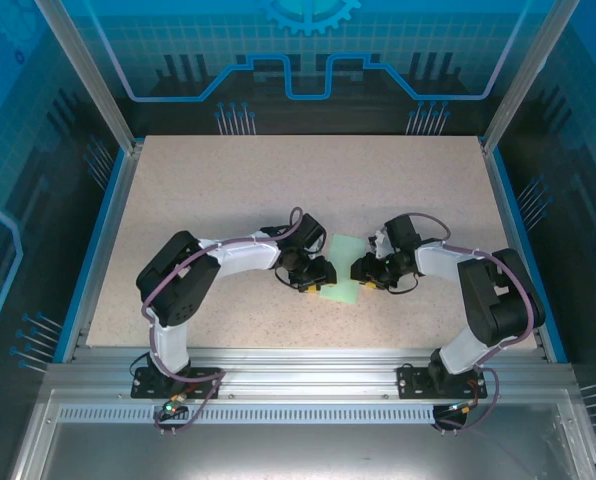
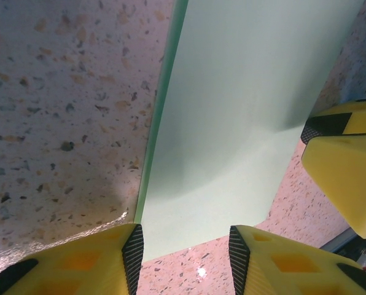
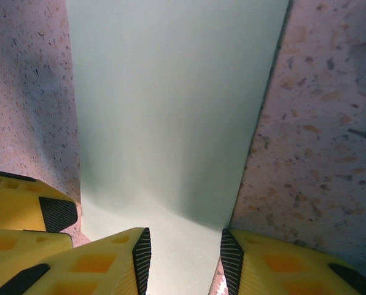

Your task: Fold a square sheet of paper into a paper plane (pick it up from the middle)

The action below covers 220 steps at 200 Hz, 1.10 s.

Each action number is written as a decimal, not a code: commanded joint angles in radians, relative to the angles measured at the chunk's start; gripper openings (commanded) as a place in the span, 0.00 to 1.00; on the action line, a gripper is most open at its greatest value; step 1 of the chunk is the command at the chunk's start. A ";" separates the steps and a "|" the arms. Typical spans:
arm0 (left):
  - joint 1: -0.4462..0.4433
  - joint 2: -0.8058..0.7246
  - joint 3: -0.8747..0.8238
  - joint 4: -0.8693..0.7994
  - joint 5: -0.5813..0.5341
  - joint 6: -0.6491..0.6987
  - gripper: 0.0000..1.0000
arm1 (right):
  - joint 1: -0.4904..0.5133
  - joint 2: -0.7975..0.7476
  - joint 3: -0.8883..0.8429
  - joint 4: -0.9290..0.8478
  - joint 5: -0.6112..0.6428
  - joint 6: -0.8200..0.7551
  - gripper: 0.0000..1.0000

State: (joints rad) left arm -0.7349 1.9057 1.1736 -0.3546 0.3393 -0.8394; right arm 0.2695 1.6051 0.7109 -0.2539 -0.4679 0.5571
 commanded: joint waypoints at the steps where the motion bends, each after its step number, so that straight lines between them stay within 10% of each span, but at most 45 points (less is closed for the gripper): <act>1: -0.010 0.027 0.023 -0.028 0.037 -0.001 0.45 | 0.003 0.032 -0.013 -0.022 0.030 -0.017 0.39; 220: -0.027 0.038 0.066 -0.071 0.015 0.017 0.46 | -0.001 0.050 -0.010 -0.010 0.016 -0.022 0.39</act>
State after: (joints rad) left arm -0.7540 1.9179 1.2129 -0.4137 0.3225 -0.8360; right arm 0.2676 1.6104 0.7109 -0.2527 -0.4717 0.5564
